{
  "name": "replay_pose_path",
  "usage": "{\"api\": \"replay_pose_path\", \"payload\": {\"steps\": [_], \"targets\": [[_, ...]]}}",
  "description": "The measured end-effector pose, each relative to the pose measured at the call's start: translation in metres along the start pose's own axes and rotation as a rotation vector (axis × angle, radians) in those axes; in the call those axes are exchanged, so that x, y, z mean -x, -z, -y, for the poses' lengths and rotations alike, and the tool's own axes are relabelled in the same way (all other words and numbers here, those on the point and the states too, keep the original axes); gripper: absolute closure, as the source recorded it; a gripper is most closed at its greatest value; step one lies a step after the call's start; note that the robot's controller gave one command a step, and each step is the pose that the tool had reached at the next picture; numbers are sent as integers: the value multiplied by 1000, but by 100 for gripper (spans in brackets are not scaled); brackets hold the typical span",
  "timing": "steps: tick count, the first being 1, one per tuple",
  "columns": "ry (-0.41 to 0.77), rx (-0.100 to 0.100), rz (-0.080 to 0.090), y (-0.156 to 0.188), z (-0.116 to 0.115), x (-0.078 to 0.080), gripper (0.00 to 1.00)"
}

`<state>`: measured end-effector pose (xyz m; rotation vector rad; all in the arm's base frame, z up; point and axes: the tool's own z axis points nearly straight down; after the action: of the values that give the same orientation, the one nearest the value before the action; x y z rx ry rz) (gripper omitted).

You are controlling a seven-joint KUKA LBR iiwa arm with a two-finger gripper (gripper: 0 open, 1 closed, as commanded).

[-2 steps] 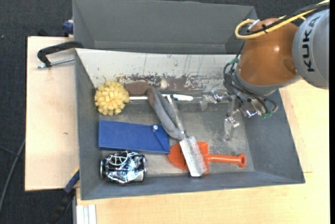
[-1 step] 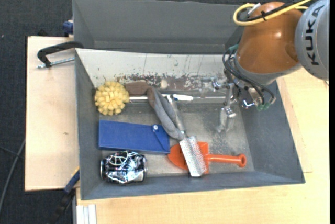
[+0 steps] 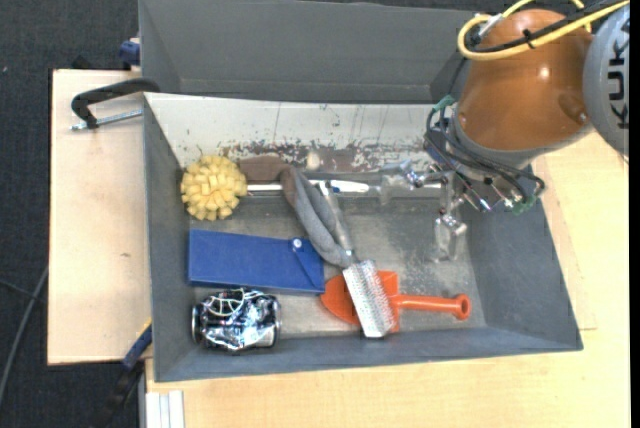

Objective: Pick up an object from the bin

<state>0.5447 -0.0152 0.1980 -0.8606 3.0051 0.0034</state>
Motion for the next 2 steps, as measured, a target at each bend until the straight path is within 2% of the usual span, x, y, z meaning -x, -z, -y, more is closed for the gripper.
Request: {"api": "replay_pose_path", "payload": {"steps": [1, 2], "targets": [[173, -8, 8, -44, -20, 13, 0], [334, 5, -3, -66, -45, 7, 0]]}}
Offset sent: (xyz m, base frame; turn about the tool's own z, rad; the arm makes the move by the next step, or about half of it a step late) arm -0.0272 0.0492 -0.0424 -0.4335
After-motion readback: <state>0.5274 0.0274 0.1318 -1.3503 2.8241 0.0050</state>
